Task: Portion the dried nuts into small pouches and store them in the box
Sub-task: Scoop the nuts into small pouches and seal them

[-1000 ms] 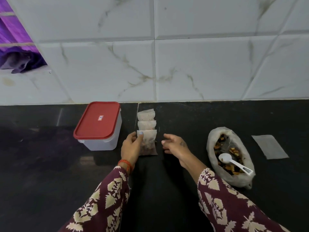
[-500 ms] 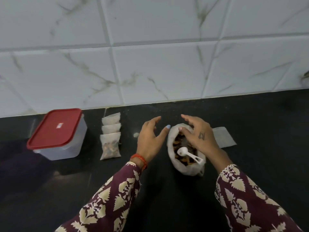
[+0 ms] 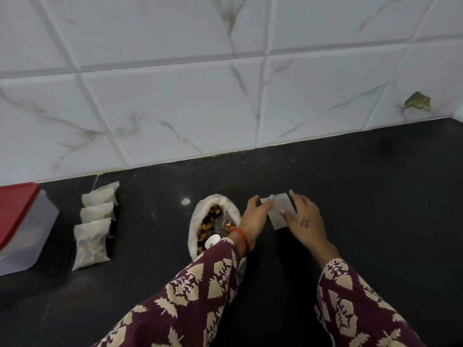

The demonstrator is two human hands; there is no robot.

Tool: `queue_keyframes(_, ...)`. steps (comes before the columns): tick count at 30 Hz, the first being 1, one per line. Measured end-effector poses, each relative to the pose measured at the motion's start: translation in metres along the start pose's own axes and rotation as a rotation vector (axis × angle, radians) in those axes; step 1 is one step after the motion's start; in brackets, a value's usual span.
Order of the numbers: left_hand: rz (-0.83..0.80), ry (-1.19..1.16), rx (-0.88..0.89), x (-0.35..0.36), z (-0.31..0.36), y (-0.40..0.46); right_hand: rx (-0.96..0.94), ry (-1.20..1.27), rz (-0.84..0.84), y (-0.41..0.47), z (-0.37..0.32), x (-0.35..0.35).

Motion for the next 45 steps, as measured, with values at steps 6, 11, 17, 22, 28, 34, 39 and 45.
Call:
queue_keyframes(6, 0.002, -0.065, -0.087, 0.016, -0.01, 0.01, 0.037, -0.011, -0.086, 0.002, 0.011, 0.028)
queue_keyframes(11, 0.017, -0.134, -0.073, 0.018, -0.005, 0.006, 0.068, 0.17, -0.029, 0.0, 0.007, 0.019)
queue_keyframes(17, 0.048, -0.212, 0.074, -0.004, 0.012, -0.017, 0.119, 0.442, 0.169, -0.018, -0.011, -0.016)
queue_keyframes(22, 0.178, -0.242, 0.227, -0.056, 0.018, -0.049, 0.143, 0.733, 0.115, -0.045, -0.051, -0.013)
queue_keyframes(28, 0.316, -0.177, 0.276, -0.117, 0.008, -0.091, 0.141, 0.849, -0.118, -0.077, -0.107, 0.024)
queue_keyframes(34, 0.346, 0.08, 0.315, -0.147, -0.001, -0.124, 0.07, 0.736, -0.241, -0.108, -0.157, 0.05)
queue_keyframes(39, 0.376, 0.154, 0.291, -0.167, -0.008, -0.134, -0.021, 0.665, -0.319, -0.128, -0.187, 0.063)
queue_keyframes(45, 0.353, 0.182, 0.328, -0.187, -0.013, -0.138, 0.02, 0.942, -0.485, -0.133, -0.186, 0.061)
Point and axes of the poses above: each hand's wrist, its own y-axis towards the middle knuckle, its own x-axis out of the palm, z = x × y, the point moved 10 cm from there along y, towards the middle knuckle, and after that the axes turned 7 degrees about -y, right-handed, at the moved point
